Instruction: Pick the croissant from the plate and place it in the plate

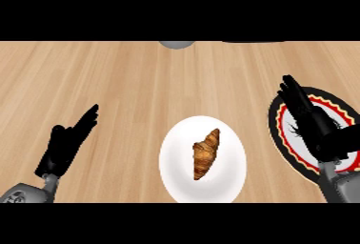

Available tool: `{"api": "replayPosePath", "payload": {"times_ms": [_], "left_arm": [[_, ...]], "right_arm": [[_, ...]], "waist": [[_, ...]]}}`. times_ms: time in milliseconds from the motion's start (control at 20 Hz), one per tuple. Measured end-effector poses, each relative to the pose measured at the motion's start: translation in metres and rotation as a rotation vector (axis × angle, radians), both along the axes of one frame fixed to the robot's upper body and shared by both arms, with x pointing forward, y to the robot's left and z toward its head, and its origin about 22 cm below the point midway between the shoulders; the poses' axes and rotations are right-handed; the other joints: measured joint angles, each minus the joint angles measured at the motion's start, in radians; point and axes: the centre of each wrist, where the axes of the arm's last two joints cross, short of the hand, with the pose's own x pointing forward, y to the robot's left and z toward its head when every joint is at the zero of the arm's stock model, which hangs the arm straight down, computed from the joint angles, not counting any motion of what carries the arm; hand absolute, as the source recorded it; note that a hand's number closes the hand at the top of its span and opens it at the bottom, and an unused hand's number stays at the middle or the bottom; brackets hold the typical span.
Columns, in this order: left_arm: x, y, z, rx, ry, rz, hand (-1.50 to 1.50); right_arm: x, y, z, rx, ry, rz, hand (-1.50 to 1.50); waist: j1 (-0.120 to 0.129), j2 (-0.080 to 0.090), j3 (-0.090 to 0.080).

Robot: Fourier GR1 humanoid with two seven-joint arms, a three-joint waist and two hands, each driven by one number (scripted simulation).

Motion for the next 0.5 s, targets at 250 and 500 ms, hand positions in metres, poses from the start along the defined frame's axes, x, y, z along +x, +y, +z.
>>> {"api": "replayPosePath", "payload": {"times_ms": [250,500], "left_arm": [[0.018,-0.008,0.038,-0.012,-0.222,-0.079,0.00],[0.029,-0.026,0.068,-0.059,-0.409,-0.206,0.00]], "right_arm": [[-0.008,-0.003,-0.046,0.196,0.352,-0.113,-1.50],[-0.002,-0.016,-0.059,-0.075,0.647,-0.114,-1.50]], "waist": [[0.015,0.020,-0.009],[0.057,0.023,-0.026]]}}
